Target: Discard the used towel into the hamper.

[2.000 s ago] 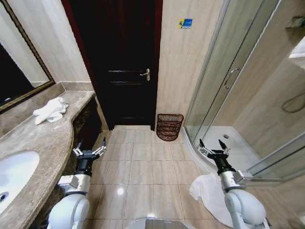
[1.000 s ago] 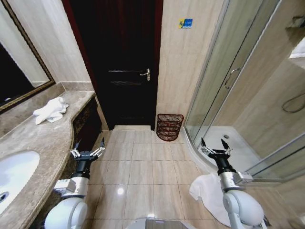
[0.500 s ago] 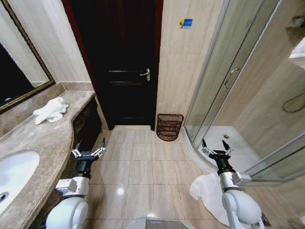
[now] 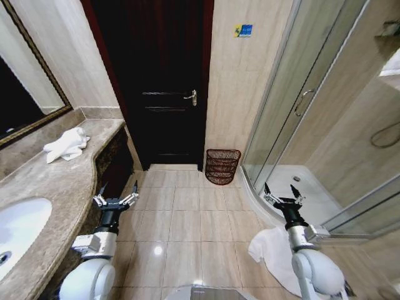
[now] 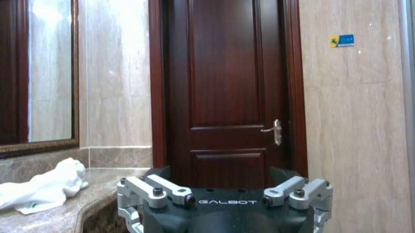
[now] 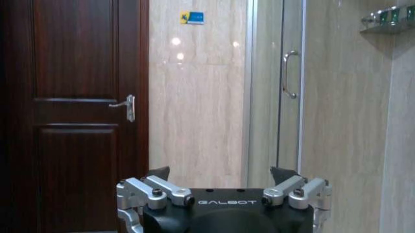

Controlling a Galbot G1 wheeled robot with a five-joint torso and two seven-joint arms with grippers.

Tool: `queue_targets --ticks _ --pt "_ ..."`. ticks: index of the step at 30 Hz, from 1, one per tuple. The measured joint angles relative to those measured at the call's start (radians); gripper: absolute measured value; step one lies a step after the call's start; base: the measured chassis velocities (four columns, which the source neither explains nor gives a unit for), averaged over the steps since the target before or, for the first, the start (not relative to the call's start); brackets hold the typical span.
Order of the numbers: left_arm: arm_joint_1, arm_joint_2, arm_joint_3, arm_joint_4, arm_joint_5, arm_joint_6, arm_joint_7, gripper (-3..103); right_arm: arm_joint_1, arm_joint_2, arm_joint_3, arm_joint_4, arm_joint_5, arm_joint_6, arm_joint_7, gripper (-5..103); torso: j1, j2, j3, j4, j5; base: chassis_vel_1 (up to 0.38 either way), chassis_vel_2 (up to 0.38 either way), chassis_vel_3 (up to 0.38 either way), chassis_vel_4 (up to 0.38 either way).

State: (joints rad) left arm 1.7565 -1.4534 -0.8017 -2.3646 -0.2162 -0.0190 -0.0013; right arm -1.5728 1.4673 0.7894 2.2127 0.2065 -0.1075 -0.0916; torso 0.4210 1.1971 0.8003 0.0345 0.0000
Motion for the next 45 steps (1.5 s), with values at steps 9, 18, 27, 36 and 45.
queue_targets --ticks 9,18,27,36,45 --pt "0.006 -0.004 0.000 -0.004 0.003 -0.006 0.000 100 -0.003 -0.005 0.007 -0.003 0.004 0.021 0.003 100 0.000 0.000 0.000 0.0000 0.0000 0.000 0.000 0.000 0.000" --pt "0.011 -0.007 0.000 -0.001 0.002 -0.025 -0.002 100 -0.015 0.000 0.002 -0.005 -0.001 0.038 0.007 100 0.000 0.000 0.000 0.0000 0.0000 -0.002 0.003 0.001 -0.006" --pt "0.023 -0.013 -0.002 -0.002 0.001 -0.039 -0.002 100 -0.019 0.004 -0.001 -0.008 -0.008 0.049 0.006 100 0.000 0.000 0.000 0.0000 0.0000 0.000 0.000 0.000 0.000" --pt "0.030 -0.014 -0.005 -0.004 0.003 -0.047 -0.002 100 -0.017 0.007 -0.009 -0.024 -0.012 0.061 0.004 100 0.000 0.000 0.000 0.0000 0.0000 0.000 0.000 0.000 0.000" --pt "0.031 -0.014 -0.003 -0.006 0.003 -0.049 -0.001 100 -0.017 0.001 -0.013 -0.026 -0.014 0.063 0.003 100 0.000 0.000 0.000 0.0000 0.0001 -0.011 0.004 0.006 -0.012"
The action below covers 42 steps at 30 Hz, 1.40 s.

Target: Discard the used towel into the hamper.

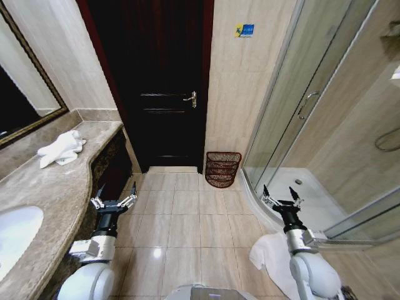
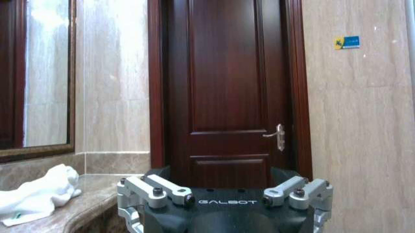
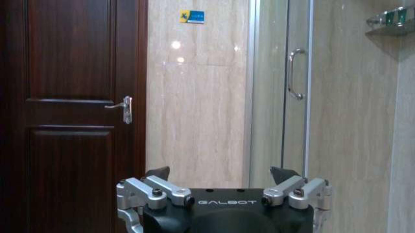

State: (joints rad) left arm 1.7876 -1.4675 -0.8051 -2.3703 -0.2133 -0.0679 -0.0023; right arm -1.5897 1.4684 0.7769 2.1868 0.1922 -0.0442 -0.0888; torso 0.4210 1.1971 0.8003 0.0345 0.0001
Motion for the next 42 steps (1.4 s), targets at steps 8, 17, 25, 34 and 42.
queue_targets --ticks 8,17,25,34,42 --pt "-0.005 -0.003 -0.001 -0.003 0.001 -0.006 0.005 100 0.019 -0.011 0.000 0.013 0.019 -0.016 0.001 100 0.000 0.000 0.000 0.0000 -0.0001 -0.023 0.025 0.021 -0.021" --pt "-0.008 -0.019 -0.002 -0.018 0.002 0.001 0.006 100 0.042 -0.031 0.001 0.028 0.038 -0.050 0.001 100 0.000 0.000 0.000 0.0001 0.0000 -0.019 0.021 0.022 -0.020" --pt "-0.003 -0.031 -0.005 -0.022 0.004 0.001 0.006 100 0.043 -0.033 -0.003 0.026 0.040 -0.055 -0.003 100 0.000 0.000 0.000 0.0000 0.0000 -0.056 0.037 0.046 -0.049" --pt "-0.001 -0.034 -0.001 -0.018 0.002 -0.005 0.009 100 0.045 -0.034 0.002 0.022 0.042 -0.051 -0.002 100 0.000 0.000 0.000 0.0001 0.0000 -0.043 0.041 0.041 -0.040" --pt "-0.002 -0.030 -0.001 -0.016 0.001 -0.007 0.015 100 0.041 -0.030 0.006 0.024 0.043 -0.048 -0.005 100 0.000 0.000 0.000 -0.0001 0.0000 -0.058 0.050 0.066 -0.056"
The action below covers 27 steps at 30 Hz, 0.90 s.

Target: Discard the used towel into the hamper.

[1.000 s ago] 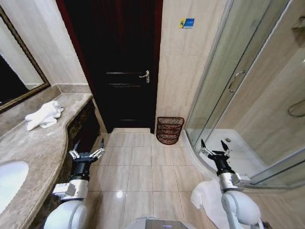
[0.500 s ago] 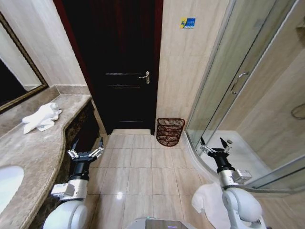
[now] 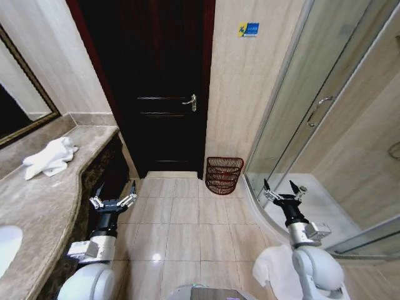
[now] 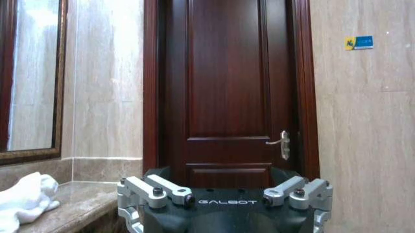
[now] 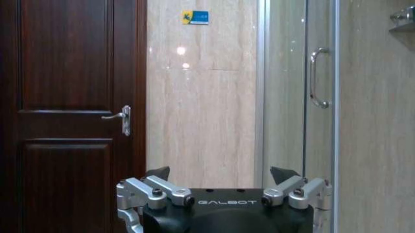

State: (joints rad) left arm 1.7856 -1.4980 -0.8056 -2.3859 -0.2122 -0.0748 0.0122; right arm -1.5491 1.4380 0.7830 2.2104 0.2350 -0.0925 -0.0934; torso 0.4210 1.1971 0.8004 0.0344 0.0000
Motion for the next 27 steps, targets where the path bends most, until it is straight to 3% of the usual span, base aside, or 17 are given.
queue_targets --ticks 27 --pt "0.007 -0.009 -0.003 0.029 0.001 -0.033 0.007 100 -0.003 0.003 0.000 -0.004 -0.006 0.005 -0.025 100 0.000 0.000 0.000 0.0003 0.0000 0.001 0.097 0.099 -0.001"
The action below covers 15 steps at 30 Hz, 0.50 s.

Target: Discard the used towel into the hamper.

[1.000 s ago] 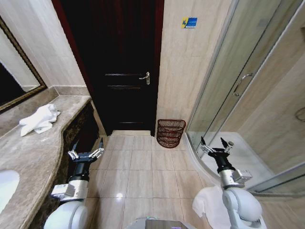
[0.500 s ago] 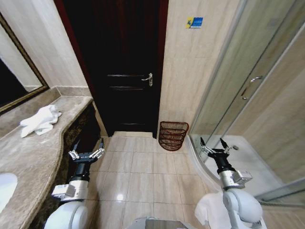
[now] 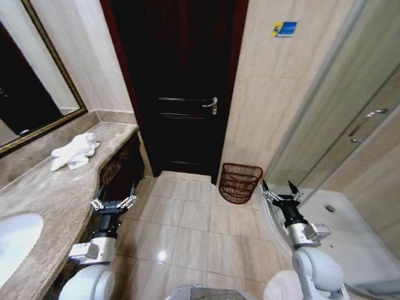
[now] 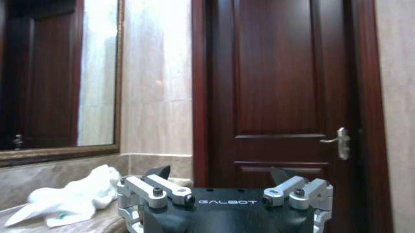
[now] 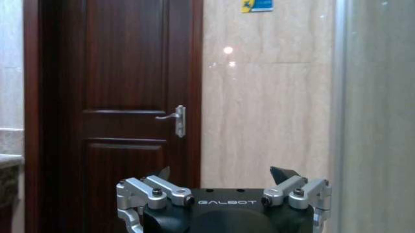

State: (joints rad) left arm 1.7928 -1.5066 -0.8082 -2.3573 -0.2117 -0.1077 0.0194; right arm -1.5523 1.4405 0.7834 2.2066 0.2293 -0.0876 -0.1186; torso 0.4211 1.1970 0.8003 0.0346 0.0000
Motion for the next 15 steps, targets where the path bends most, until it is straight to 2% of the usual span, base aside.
queue_targets --ticks 15 --pt "0.009 -0.003 -0.004 0.008 0.000 -0.007 0.013 100 -0.001 0.003 -0.003 -0.005 -0.004 0.005 -0.001 100 0.000 0.000 0.000 -0.0002 0.0000 0.002 0.097 0.090 -0.010"
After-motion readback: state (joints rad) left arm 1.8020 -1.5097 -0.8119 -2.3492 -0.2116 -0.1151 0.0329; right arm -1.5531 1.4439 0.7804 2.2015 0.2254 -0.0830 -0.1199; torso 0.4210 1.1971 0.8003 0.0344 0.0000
